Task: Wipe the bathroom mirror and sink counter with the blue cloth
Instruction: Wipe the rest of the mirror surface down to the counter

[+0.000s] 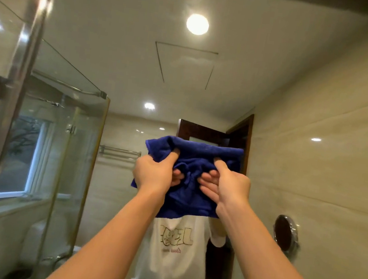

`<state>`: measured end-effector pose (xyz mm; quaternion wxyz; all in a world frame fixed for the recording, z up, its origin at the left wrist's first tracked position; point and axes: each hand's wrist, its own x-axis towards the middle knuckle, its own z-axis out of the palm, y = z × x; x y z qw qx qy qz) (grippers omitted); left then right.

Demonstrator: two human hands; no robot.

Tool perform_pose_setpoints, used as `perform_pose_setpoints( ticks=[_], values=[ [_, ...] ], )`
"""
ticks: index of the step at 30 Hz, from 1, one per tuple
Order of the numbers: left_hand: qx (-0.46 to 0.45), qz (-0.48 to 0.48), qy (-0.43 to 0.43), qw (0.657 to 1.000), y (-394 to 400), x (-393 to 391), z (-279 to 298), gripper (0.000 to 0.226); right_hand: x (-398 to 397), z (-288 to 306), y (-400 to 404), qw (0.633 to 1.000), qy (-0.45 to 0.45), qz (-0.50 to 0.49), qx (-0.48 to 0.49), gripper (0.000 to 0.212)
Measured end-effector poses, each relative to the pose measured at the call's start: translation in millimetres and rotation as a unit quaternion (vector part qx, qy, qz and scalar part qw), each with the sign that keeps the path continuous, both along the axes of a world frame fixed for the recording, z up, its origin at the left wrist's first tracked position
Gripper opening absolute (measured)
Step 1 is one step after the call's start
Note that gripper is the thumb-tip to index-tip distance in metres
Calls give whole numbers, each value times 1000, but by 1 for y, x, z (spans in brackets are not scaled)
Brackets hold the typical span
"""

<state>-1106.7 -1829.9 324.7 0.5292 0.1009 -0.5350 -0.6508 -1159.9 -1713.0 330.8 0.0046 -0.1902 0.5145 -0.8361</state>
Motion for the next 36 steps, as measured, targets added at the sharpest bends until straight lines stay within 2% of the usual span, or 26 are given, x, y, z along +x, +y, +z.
perform_pose_setpoints(
  ticks=[8,14,17,20,24,32,36],
  values=[
    [16,24,63,998,-53,7,63,31,15,75,-48,997,60,31,25,32],
    [-5,4,76,997,-49,10,122,29,10,130,-48,996,86,32,20,30],
    [-17,-1,69,997,-37,6,134,27,2,139,-38,996,88,23,8,27],
    [-33,-4,55,998,-20,-2,118,25,-9,121,-21,997,80,5,-6,24],
    [-44,-1,38,998,12,-17,71,22,-22,67,10,998,55,-27,-17,25],
    [-72,19,-65,995,73,-37,-77,31,-30,-78,71,996,-55,-74,-4,29],
    [-61,10,-69,996,88,-47,-83,31,-42,-88,88,996,-52,-69,-3,30]
  ],
)
